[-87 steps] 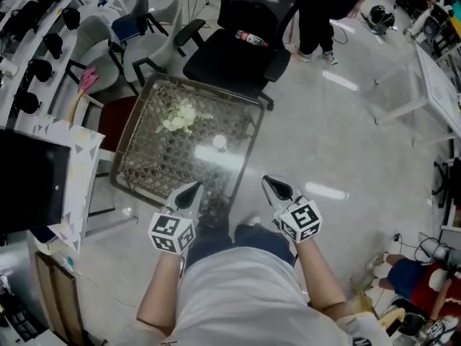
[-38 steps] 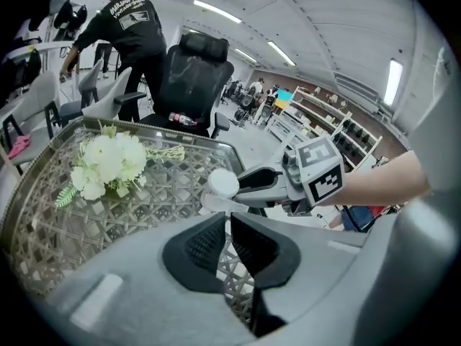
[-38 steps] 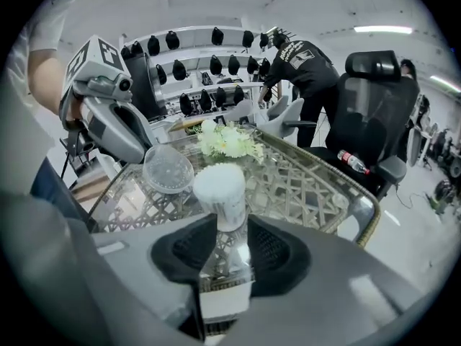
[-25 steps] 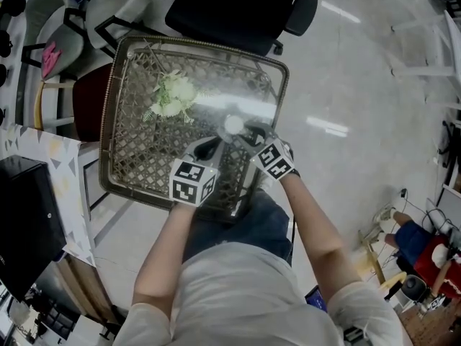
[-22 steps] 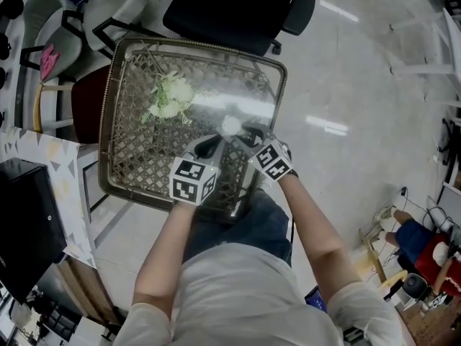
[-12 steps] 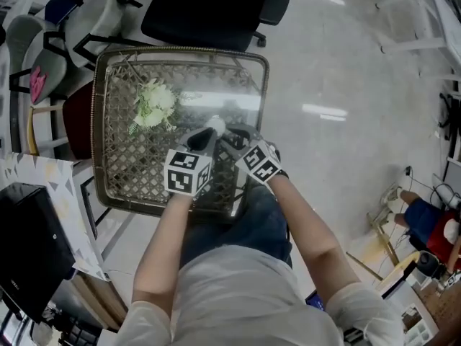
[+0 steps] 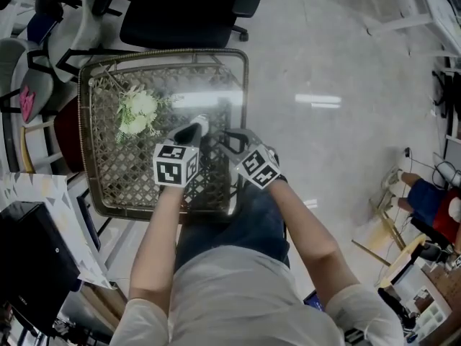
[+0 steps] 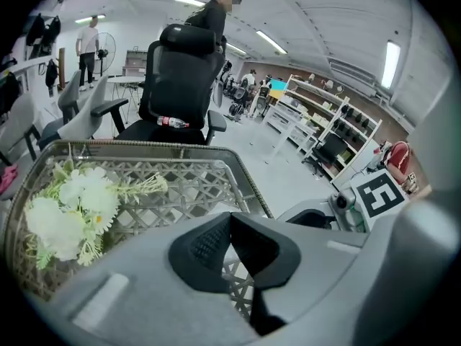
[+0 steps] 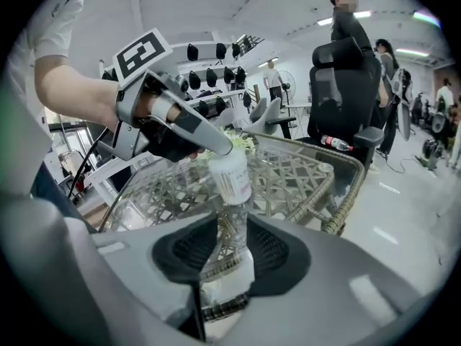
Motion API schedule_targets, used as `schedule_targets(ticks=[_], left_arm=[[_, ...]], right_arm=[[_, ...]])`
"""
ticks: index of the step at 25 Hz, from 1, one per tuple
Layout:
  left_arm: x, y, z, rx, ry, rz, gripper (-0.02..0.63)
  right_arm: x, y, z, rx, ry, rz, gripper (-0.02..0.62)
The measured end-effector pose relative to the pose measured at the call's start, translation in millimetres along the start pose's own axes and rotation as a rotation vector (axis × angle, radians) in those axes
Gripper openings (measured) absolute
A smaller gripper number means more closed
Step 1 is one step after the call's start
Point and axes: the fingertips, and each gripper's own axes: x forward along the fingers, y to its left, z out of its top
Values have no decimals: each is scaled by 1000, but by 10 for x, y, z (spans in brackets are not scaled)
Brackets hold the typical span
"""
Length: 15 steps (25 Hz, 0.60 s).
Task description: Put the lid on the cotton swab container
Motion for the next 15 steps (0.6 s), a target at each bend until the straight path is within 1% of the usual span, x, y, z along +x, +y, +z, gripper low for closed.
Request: schedule_targets(ticks=[5,9,12,15], left_arm=[[20,4,-14,8,14,-6,8],[23,0,-17,19,22,11,8],[18,-5,-20,27,12,24,8],[7,4,-3,14,-12,29,8]], right_arm=[[-90,-5,-60,17,-1,-18,121],[-185,-25,-105,35,-5,-37,121],[-252,-33,-125,49,-12,-50,121],[-318,-47,-84,62,-29,-56,121]])
